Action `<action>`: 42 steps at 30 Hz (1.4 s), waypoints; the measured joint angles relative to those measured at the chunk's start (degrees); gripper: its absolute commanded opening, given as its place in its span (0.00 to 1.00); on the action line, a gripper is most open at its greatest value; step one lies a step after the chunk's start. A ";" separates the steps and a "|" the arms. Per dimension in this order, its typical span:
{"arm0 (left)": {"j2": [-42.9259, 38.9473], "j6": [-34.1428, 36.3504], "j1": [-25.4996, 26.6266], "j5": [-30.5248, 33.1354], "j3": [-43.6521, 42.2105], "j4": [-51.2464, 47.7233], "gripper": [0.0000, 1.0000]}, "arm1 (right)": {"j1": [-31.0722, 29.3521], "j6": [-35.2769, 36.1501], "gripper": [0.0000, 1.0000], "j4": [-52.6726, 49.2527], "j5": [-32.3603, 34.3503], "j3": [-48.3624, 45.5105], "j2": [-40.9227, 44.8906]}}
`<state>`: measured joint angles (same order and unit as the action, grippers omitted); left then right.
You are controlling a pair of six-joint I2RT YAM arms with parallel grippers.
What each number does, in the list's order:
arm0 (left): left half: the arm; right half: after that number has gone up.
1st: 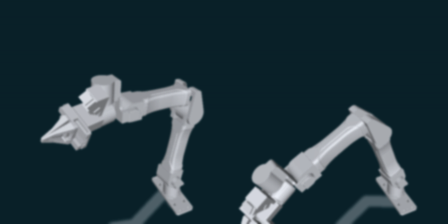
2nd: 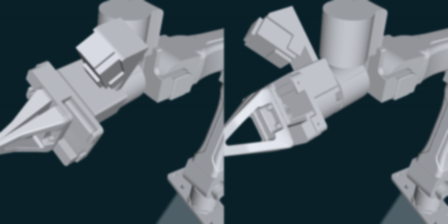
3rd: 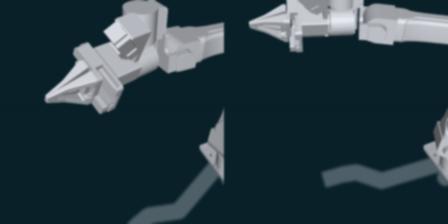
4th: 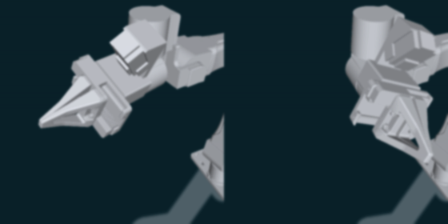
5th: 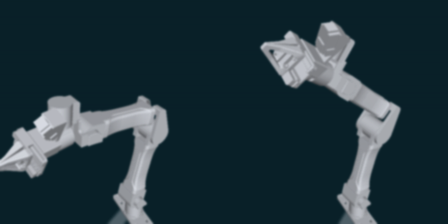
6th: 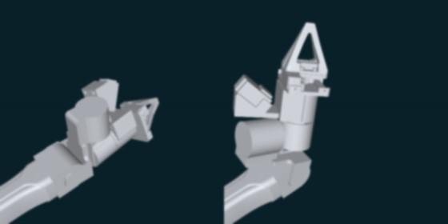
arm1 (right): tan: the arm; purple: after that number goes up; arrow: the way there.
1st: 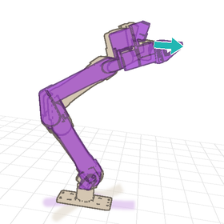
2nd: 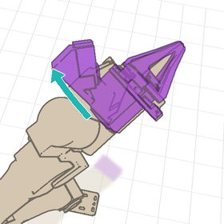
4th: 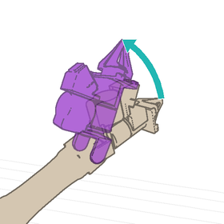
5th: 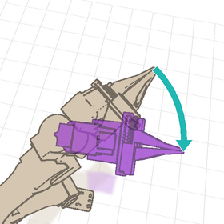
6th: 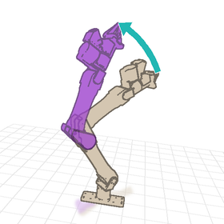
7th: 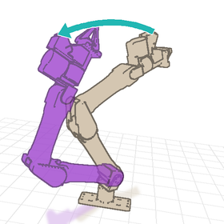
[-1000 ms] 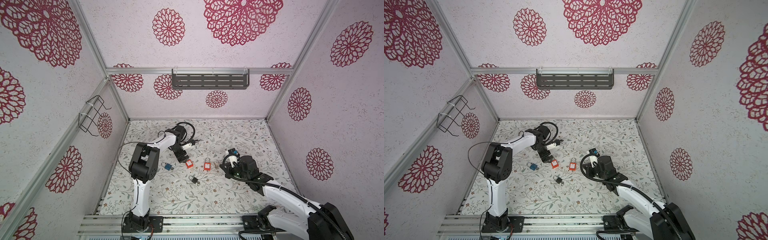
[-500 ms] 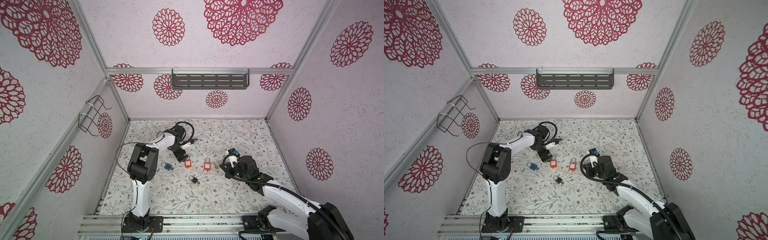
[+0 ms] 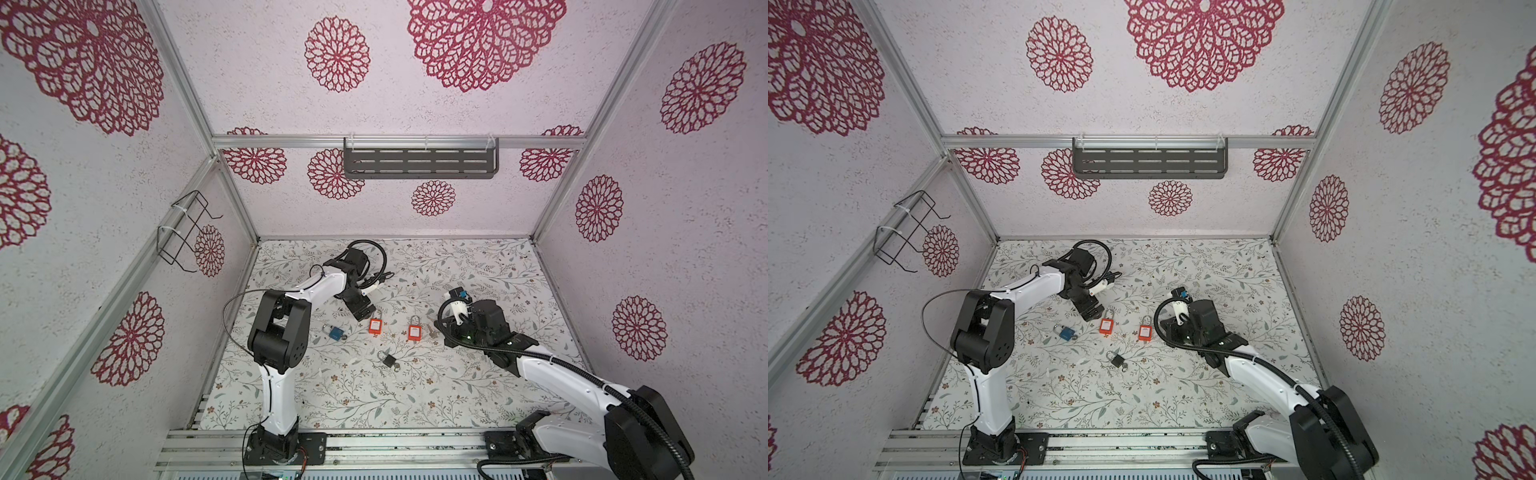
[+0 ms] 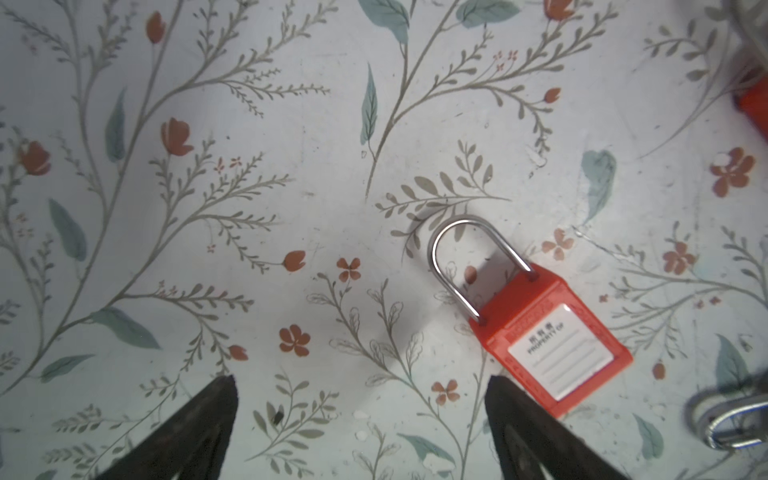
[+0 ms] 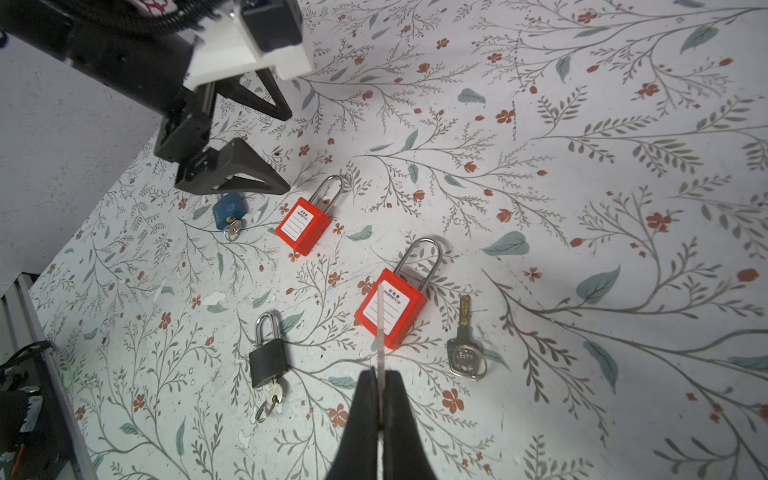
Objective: Lock with the key
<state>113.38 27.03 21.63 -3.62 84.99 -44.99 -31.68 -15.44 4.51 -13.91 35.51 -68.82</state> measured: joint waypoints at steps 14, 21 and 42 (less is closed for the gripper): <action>-13.75 -14.12 -5.07 -0.63 -8.76 11.47 0.97 | -10.71 9.46 0.00 -7.72 8.37 20.76 -21.90; -22.95 -21.75 -11.98 -2.19 -17.27 19.02 0.97 | -16.87 14.21 0.00 -11.47 20.52 31.50 -33.64; -27.91 -32.68 -20.44 -2.27 -24.06 27.17 0.97 | -24.59 15.34 0.00 -23.04 43.50 43.47 -47.12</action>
<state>85.47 -5.65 1.19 -5.89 60.93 -17.82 -56.27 -0.10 -18.52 29.58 78.98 -115.94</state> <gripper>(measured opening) 0.975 0.050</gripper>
